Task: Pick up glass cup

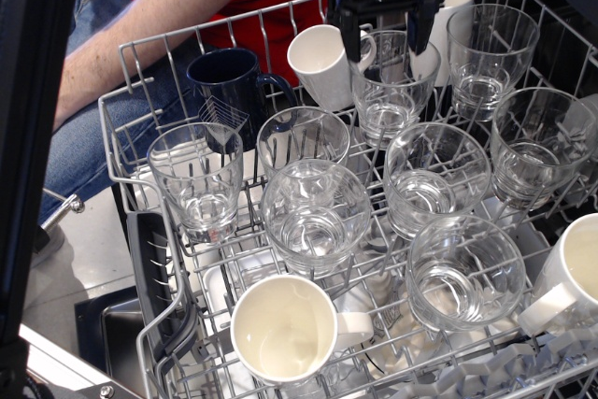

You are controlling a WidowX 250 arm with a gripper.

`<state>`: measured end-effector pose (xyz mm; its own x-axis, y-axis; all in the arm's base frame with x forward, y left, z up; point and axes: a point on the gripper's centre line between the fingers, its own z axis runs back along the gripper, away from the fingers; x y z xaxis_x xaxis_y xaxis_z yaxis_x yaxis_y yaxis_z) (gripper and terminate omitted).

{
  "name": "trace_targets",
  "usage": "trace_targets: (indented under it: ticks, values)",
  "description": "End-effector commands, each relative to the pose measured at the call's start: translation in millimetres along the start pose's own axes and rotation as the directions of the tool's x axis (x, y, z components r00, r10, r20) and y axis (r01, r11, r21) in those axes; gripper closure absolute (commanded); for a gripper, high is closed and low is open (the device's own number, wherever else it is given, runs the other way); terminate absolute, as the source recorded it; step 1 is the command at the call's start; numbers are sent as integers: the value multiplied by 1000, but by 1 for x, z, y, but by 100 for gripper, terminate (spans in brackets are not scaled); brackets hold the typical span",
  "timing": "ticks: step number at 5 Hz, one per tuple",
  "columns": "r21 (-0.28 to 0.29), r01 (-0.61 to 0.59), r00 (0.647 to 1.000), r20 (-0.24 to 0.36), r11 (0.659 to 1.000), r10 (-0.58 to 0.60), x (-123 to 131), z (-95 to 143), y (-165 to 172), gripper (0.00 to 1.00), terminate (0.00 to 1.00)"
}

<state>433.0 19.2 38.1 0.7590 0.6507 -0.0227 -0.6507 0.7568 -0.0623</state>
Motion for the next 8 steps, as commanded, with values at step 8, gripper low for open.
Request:
trace_targets:
  ticks: [8]
  values:
    - [-51, -604, 781, 162, 795, 604, 31, -19, -12, 0, 0]
